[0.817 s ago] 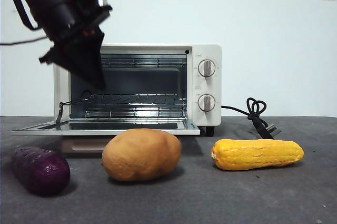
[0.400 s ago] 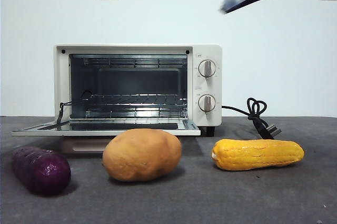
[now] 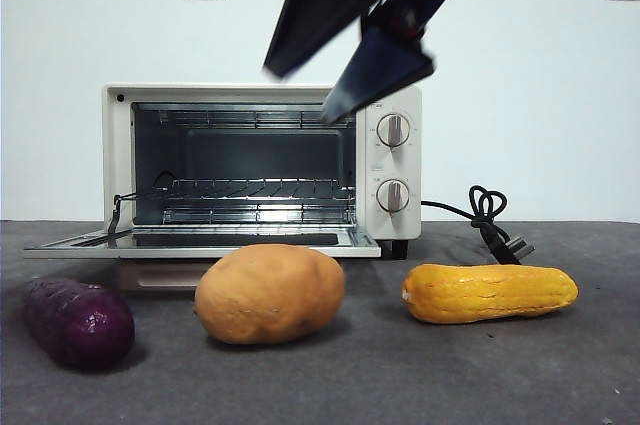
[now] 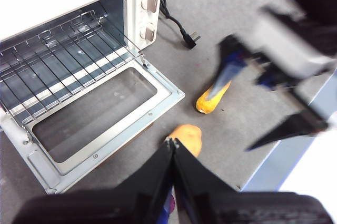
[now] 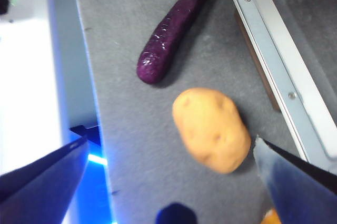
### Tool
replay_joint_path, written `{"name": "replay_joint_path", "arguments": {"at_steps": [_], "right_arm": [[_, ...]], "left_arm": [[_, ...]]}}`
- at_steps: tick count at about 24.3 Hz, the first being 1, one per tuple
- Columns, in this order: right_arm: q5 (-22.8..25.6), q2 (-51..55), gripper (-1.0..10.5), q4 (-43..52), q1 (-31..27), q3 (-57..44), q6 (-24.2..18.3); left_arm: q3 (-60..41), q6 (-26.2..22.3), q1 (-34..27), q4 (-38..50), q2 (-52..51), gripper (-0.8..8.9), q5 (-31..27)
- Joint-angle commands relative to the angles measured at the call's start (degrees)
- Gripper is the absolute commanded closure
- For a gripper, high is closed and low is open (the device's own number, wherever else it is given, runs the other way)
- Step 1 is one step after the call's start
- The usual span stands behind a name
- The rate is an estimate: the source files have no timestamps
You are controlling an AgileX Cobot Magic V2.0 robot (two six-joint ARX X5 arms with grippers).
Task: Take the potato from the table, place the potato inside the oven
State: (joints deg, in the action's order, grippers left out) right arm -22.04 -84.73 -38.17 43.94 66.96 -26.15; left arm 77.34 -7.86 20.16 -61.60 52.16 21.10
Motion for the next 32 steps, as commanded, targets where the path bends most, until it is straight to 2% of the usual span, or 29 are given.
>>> {"name": "replay_joint_path", "arguments": {"at_steps": [1,7,12,24,25,28,30,32], "right_arm": [[0.2,-3.3,2.8,1.84,1.31,0.07,-3.63],[1.84,-9.44,2.8,5.97,3.93,0.07,-6.6],[8.52,-13.38,2.8,8.57,5.77,0.07,-10.4],[11.74,-20.39,3.0,12.44,5.64,0.07,-11.76],[11.74,-20.39,3.8,12.46,5.64,0.07,-11.26],[12.15,-20.39,7.7,11.72,5.62,0.07,-9.05],[12.09,-20.06,9.5,10.62,5.64,0.07,-7.41],[11.91,-18.86,9.6,10.08,5.68,0.07,-5.18]], "left_arm": [[0.04,0.37,0.07,-0.7,-0.57,8.21,-0.13],[0.04,0.33,0.07,-1.99,-1.01,8.21,-0.11],[0.04,0.31,0.07,-1.99,-0.98,8.21,-0.09],[0.04,0.07,0.07,-2.58,-1.01,8.21,0.0],[0.04,0.0,0.07,-2.56,-1.01,8.21,-0.02],[0.04,-0.17,0.07,-2.56,-1.01,8.21,-0.02],[0.04,-0.17,0.07,-2.56,-1.01,8.21,-0.02],[0.04,-0.24,0.07,-2.56,-1.01,8.21,-0.09]]}}
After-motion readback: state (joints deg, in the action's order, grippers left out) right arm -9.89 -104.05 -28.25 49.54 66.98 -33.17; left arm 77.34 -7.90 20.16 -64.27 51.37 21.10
